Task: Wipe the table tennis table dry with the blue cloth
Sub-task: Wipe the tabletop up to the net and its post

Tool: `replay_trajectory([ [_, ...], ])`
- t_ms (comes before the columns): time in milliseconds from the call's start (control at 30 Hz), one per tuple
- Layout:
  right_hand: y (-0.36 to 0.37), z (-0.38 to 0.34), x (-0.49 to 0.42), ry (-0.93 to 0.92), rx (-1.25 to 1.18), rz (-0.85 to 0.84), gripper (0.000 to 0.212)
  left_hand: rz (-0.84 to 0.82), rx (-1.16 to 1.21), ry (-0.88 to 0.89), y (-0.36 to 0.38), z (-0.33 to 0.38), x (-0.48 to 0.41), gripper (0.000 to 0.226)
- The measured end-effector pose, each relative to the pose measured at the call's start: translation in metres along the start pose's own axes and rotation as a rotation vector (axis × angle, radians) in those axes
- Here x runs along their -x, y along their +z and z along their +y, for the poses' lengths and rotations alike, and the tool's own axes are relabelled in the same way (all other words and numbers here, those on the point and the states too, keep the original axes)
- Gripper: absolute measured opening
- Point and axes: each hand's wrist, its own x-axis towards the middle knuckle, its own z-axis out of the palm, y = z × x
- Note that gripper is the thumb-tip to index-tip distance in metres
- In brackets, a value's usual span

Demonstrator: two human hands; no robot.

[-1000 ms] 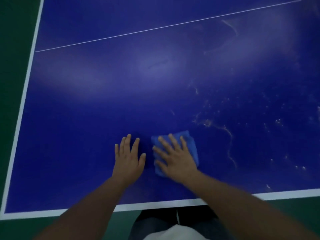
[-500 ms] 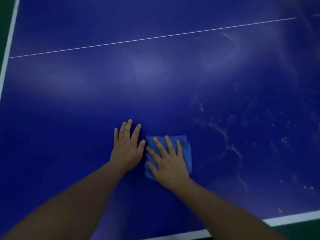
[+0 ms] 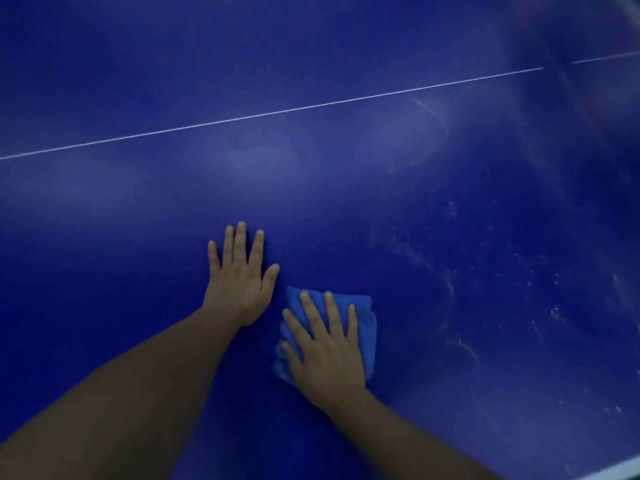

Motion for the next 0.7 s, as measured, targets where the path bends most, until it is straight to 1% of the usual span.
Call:
replay_trajectory([
  [67, -0.004, 0.019, -0.044, 0.014, -0.001, 0.022, 0.056, -0.005, -0.026, -0.012, 0.005, -0.004, 0.002, 0.077],
  [100, -0.007, 0.038, -0.07, 0.063, 0.008, 0.041, 0.056, -0.006, -0.033, -0.017, 0.007, -0.004, 0.001, 0.076],
  [167, -0.021, 0.091, -0.115, 0.266, 0.016, 0.088, 0.057, -0.017, -0.033, -0.013, 0.008, -0.004, -0.002, 0.074],
  [233, -0.035, 0.145, -0.135, 0.469, 0.001, 0.096, 0.056, -0.008, -0.025, -0.008, 0.007, -0.003, -0.002, 0.074],
  [300, -0.041, 0.174, -0.124, 0.543, -0.024, 0.093, 0.056, -0.004, -0.031, -0.008, 0.007, -0.003, -0.002, 0.073],
  [367, -0.037, 0.162, -0.097, 0.518, 0.017, 0.133, 0.058, -0.004, -0.038, -0.014, 0.008, -0.004, -0.002, 0.074],
  [400, -0.032, 0.14, -0.081, 0.463, 0.037, 0.138, 0.058, 0.001, -0.041, -0.013, 0.009, -0.004, -0.002, 0.074],
  [500, -0.015, 0.068, -0.06, 0.122, 0.064, 0.064, 0.057, 0.032, -0.044, -0.003, 0.013, -0.003, -0.002, 0.074],
  [533, -0.013, 0.054, -0.069, 0.053, 0.061, 0.055, 0.057, 0.04, -0.045, -0.002, 0.014, -0.004, -0.003, 0.074],
  [567, -0.013, 0.05, -0.087, 0.021, 0.048, 0.064, 0.057, 0.043, -0.052, -0.002, 0.013, -0.003, -0.003, 0.074],
  [633, -0.017, 0.062, -0.137, 0.059, 0.037, 0.094, 0.058, 0.035, -0.06, -0.003, 0.012, -0.002, -0.005, 0.074],
  [700, -0.025, 0.094, -0.178, 0.231, 0.026, 0.131, 0.059, 0.026, -0.052, -0.004, 0.01, -0.002, -0.004, 0.074],
])
